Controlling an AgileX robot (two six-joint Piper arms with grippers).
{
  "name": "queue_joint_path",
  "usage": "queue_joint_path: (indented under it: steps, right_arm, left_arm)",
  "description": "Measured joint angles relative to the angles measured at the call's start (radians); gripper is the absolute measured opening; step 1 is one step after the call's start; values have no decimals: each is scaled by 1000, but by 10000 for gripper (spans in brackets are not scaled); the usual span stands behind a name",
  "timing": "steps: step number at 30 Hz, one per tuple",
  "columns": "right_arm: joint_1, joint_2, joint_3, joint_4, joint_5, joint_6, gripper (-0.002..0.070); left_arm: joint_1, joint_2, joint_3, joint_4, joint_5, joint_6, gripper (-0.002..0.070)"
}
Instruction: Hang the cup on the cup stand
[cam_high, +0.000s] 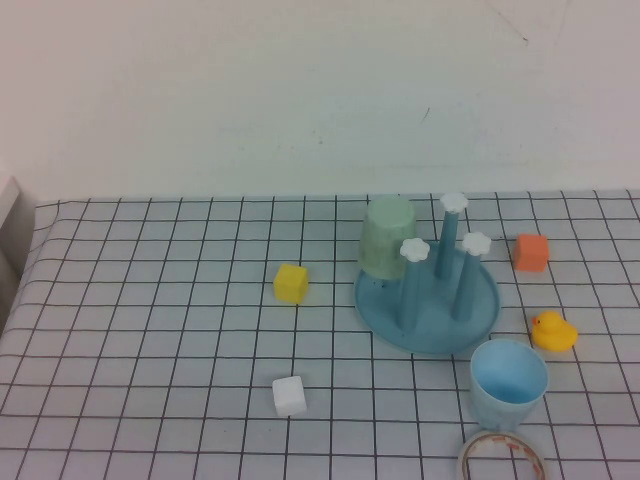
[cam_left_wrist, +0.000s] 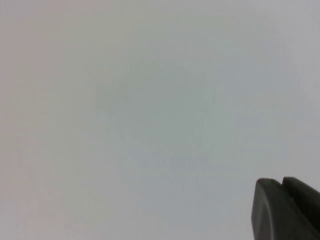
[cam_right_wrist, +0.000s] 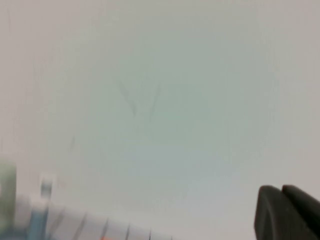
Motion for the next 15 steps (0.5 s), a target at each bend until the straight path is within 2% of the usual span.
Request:
queue_joint_path:
  steps: [6, 15]
  right_arm:
    - [0, 0, 0, -10, -230, 0, -1]
    - [0, 0, 0, -10, -281, 22, -1]
  left_arm:
    - [0, 0, 0, 48, -215, 0, -2]
    - [0, 0, 0, 60, -335, -8, -2]
